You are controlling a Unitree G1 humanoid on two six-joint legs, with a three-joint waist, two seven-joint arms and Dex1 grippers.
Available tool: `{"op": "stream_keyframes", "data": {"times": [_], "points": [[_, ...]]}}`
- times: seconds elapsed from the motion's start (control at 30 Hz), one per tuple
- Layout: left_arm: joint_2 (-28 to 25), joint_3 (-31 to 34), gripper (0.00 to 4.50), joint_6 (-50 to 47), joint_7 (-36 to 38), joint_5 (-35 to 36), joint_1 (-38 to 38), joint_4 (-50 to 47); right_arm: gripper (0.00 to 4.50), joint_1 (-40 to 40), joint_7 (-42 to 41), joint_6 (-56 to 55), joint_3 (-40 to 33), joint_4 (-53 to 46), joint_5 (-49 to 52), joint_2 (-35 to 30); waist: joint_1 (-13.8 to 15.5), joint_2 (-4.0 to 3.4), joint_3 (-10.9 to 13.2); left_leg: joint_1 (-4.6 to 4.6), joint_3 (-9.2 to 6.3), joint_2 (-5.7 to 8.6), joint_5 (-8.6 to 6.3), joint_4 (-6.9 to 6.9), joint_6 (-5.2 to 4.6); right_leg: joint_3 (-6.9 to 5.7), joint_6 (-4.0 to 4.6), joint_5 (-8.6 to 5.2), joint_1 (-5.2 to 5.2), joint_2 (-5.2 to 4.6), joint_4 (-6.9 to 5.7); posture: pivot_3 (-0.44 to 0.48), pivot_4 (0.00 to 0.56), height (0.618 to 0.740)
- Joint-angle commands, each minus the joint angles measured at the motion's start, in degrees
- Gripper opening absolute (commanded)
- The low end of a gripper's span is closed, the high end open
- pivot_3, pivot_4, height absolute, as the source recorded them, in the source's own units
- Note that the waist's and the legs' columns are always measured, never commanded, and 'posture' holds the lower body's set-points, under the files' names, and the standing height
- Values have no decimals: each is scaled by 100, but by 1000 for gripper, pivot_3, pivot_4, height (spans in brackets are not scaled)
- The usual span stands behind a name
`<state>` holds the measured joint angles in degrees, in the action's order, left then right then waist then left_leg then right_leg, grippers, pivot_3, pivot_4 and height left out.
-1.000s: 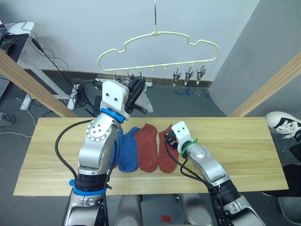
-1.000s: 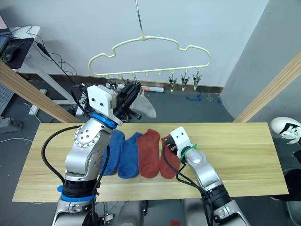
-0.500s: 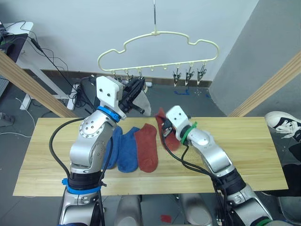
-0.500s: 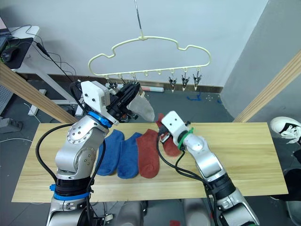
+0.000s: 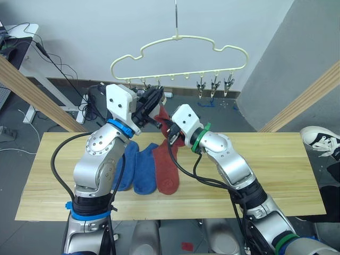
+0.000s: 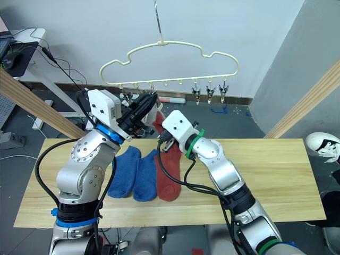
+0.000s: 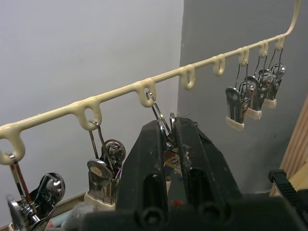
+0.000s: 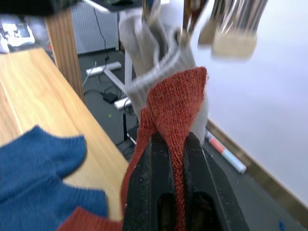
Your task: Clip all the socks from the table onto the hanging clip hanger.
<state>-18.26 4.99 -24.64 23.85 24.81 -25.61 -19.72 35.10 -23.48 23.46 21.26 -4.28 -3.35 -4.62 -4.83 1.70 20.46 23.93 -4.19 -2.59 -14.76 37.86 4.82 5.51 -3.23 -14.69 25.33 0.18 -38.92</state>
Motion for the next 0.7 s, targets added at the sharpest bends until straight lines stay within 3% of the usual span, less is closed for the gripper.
{"op": "stream_keyframes", "data": {"times": [0.03,0.7], "points": [[-33,68,54,42,22,96,-10,-251,0,81,21,-166,-110,-167,36,79,0,0,0,0,0,0,0,0,0,0,0,0,0,0,0,-104,333,740],[-18,26,54,42,86,112,54,-236,0,190,68,-137,-267,-340,132,429,-1,0,0,0,0,0,0,0,0,0,1,1,0,-1,-2,-105,334,740]]}}
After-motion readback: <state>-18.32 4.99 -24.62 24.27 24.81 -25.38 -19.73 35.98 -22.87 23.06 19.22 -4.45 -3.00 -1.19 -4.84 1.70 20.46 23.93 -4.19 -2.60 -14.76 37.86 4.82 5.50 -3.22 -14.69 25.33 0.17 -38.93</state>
